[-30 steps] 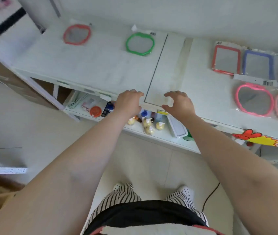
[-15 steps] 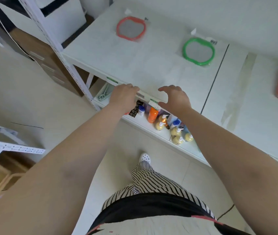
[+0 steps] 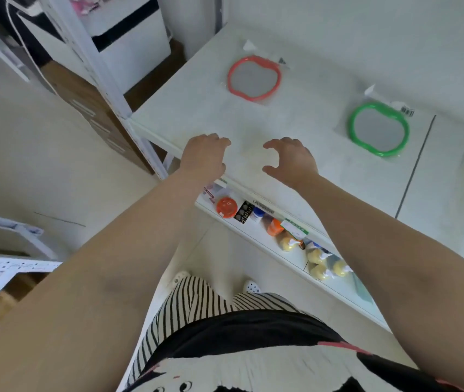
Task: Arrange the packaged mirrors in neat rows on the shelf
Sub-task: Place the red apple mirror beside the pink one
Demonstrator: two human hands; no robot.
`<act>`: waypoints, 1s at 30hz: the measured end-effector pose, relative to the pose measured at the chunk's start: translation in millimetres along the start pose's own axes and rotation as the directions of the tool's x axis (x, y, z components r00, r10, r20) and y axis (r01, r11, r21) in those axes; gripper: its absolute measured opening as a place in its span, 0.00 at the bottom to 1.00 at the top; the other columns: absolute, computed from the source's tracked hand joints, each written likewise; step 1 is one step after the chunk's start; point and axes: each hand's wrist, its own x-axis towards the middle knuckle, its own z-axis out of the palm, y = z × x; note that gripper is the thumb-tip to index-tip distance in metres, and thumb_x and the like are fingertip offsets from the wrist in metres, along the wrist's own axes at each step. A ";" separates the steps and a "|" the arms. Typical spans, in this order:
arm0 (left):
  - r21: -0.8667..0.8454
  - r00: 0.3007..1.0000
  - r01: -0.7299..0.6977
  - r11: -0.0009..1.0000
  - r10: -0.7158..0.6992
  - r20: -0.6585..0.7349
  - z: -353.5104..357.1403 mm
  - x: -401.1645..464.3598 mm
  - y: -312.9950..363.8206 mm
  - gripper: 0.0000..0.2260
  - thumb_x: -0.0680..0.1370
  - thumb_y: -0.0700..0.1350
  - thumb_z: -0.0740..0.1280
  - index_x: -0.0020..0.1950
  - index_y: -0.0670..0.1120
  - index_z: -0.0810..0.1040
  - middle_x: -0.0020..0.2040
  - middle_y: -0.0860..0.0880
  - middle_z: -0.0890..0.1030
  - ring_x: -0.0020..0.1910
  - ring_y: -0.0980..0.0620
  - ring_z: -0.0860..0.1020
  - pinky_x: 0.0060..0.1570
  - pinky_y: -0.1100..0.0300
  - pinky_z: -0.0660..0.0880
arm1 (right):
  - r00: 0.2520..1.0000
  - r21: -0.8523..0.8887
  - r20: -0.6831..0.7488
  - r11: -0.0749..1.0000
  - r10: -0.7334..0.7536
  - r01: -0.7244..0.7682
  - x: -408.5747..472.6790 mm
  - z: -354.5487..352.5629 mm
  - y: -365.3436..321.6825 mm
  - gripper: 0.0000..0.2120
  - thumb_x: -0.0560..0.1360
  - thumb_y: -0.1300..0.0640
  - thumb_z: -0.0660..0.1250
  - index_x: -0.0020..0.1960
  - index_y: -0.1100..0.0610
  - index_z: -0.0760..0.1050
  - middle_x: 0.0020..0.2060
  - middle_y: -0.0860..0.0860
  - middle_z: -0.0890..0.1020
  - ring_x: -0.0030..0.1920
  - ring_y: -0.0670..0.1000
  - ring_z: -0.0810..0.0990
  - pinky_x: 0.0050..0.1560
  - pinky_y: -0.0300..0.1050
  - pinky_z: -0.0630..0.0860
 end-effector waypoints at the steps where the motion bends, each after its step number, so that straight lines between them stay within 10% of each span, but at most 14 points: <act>1: 0.004 1.000 -0.011 1.000 0.011 0.000 -1.2 10.5 -5.6 0.24 0.76 0.44 0.64 0.72 0.48 0.67 0.63 0.44 0.75 0.60 0.42 0.75 0.56 0.51 0.71 | 1.000 -0.002 -0.001 1.000 0.014 -0.014 7.8 -0.2 -2.0 0.25 0.72 0.50 0.69 0.68 0.49 0.70 0.63 0.52 0.75 0.64 0.54 0.72 0.62 0.48 0.69; 13: 0.030 0.926 -0.378 0.925 0.378 0.012 -14.2 118.9 -86.8 0.21 0.73 0.40 0.65 0.67 0.45 0.73 0.58 0.42 0.78 0.56 0.40 0.77 0.53 0.52 0.72 | 0.937 0.087 -0.111 0.943 0.330 -0.322 76.5 21.3 -62.0 0.25 0.72 0.51 0.70 0.67 0.50 0.71 0.62 0.53 0.76 0.64 0.55 0.72 0.62 0.49 0.69; 30: 0.078 0.928 -0.373 0.924 0.373 0.023 -27.2 190.4 -117.5 0.20 0.73 0.43 0.65 0.65 0.43 0.72 0.59 0.40 0.76 0.59 0.38 0.76 0.55 0.49 0.73 | 0.860 0.123 -0.162 0.875 0.483 -0.468 125.4 9.5 -74.9 0.26 0.72 0.50 0.71 0.68 0.50 0.70 0.62 0.53 0.76 0.65 0.56 0.71 0.63 0.49 0.69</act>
